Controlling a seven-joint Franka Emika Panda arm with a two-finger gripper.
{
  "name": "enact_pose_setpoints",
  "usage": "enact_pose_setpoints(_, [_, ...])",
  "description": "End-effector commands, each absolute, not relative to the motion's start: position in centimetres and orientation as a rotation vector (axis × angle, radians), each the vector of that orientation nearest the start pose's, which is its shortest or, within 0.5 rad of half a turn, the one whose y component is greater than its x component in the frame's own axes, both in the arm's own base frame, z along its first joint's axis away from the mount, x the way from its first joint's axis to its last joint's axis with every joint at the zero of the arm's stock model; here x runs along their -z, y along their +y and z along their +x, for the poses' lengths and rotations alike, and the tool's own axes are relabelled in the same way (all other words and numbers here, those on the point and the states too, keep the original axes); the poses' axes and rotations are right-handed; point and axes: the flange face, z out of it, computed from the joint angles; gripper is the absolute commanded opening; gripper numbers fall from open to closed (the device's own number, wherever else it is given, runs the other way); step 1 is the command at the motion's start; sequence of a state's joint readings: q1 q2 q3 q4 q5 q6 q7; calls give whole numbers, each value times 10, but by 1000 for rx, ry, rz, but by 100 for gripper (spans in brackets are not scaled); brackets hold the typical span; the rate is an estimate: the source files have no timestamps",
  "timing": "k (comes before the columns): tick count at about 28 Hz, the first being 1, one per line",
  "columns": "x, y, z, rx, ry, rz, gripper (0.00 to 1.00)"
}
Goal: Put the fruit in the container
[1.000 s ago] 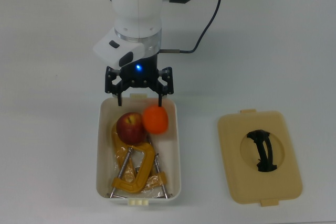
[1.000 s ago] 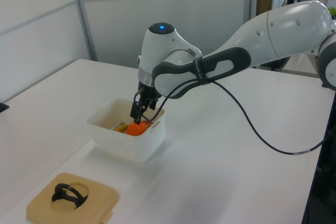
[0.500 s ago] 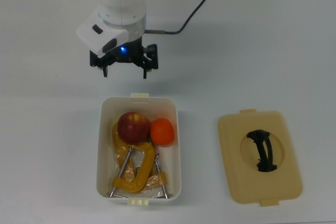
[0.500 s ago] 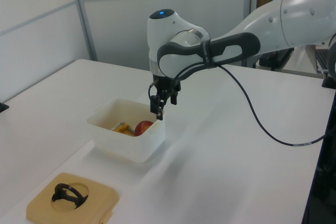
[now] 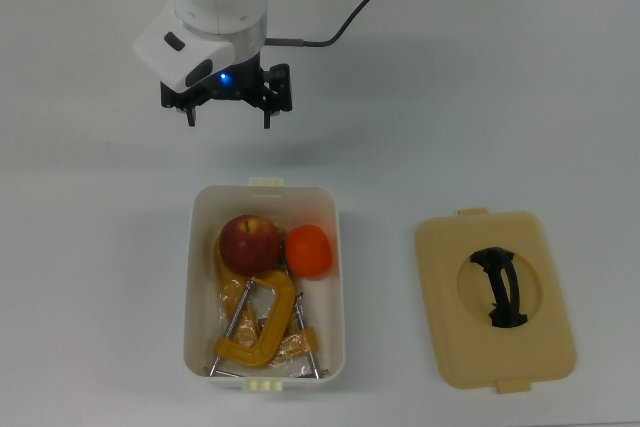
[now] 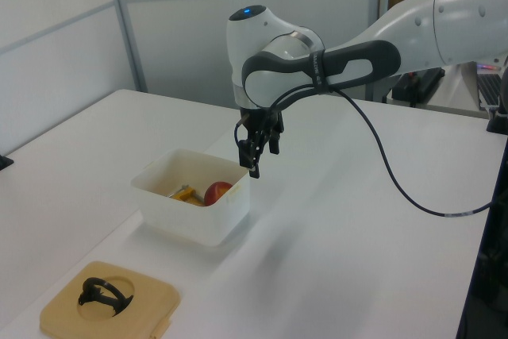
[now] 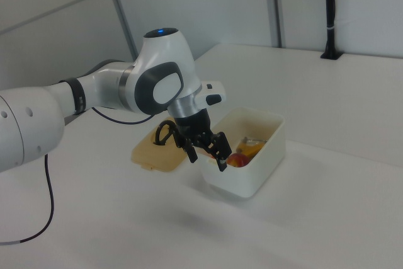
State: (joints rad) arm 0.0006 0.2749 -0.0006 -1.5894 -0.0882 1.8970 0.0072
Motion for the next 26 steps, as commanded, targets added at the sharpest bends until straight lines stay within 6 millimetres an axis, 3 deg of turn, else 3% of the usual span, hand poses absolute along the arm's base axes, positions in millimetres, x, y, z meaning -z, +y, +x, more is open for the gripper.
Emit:
enact_pose_setpoints(1, [-484, -10, 643, 21, -63, -3237, 100])
enact_pose_setpoints(26, [-488, -11, 637, -36, -54, -3233, 100])
